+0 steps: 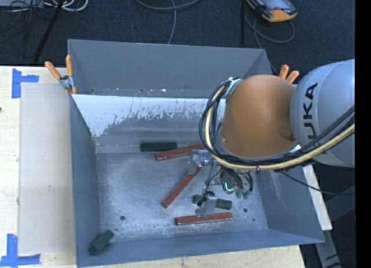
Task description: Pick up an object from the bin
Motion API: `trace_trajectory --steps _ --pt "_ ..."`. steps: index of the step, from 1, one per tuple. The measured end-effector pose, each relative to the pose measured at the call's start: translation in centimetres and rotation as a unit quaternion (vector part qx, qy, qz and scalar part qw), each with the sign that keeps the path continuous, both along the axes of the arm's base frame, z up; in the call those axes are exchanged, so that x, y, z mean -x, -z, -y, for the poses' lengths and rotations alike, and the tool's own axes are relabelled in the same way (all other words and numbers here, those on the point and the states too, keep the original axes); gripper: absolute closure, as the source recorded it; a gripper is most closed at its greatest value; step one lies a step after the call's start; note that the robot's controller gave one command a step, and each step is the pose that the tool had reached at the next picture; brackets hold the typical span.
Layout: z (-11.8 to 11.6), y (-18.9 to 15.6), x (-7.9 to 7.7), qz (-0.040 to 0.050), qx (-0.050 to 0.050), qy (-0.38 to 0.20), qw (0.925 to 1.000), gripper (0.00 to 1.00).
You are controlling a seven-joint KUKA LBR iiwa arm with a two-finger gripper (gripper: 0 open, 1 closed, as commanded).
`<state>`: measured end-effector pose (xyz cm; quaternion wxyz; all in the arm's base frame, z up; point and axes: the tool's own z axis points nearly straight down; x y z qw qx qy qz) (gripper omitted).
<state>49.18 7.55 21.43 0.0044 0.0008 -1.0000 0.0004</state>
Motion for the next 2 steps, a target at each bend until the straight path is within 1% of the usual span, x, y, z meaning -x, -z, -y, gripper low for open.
trace_trajectory --steps 1,2 --pt "3.85 14.39 -2.77 0.0028 -0.001 -0.101 0.9949 0.0" --pt "3.87 13.91 -2.88 0.0039 -0.001 -0.099 0.9951 1.0"
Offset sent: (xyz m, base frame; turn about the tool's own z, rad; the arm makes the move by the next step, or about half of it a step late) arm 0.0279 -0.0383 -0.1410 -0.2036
